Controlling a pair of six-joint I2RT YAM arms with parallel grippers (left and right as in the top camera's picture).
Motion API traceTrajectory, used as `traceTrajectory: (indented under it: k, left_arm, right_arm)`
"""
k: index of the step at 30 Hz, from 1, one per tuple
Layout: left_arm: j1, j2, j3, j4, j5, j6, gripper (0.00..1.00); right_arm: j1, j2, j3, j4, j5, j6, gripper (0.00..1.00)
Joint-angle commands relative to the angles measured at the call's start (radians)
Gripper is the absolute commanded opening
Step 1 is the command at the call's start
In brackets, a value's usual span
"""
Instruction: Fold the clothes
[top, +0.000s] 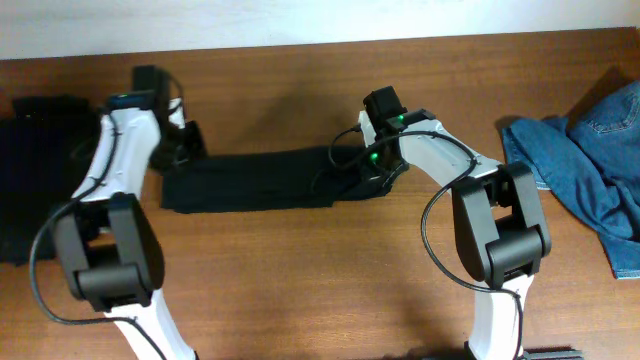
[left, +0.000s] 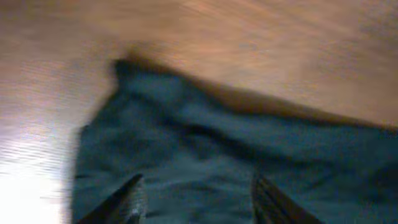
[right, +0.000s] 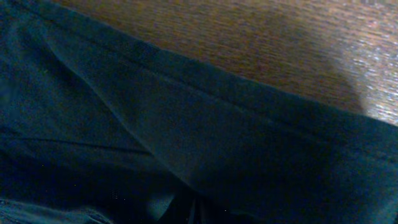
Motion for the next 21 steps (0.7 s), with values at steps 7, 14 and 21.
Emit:
traceTrajectory:
  k: [7, 14, 21]
  left_arm:
    - [0.129, -0.028, -0.019, -0.034, -0.003, 0.246, 0.58]
    - [0.130, -0.027, -0.145, 0.078, -0.003, 0.269, 0.58]
    - [0.131, -0.026, -0.285, 0.210, -0.003, 0.268, 0.59]
  right_arm:
    - [0.029, 0.070, -0.014, 0.045, -0.020, 0.021, 0.05]
    - [0.029, 0.070, -0.014, 0.063, -0.019, 0.020, 0.05]
    - [0.029, 0.072, -0.014, 0.068, -0.019, 0.020, 0.05]
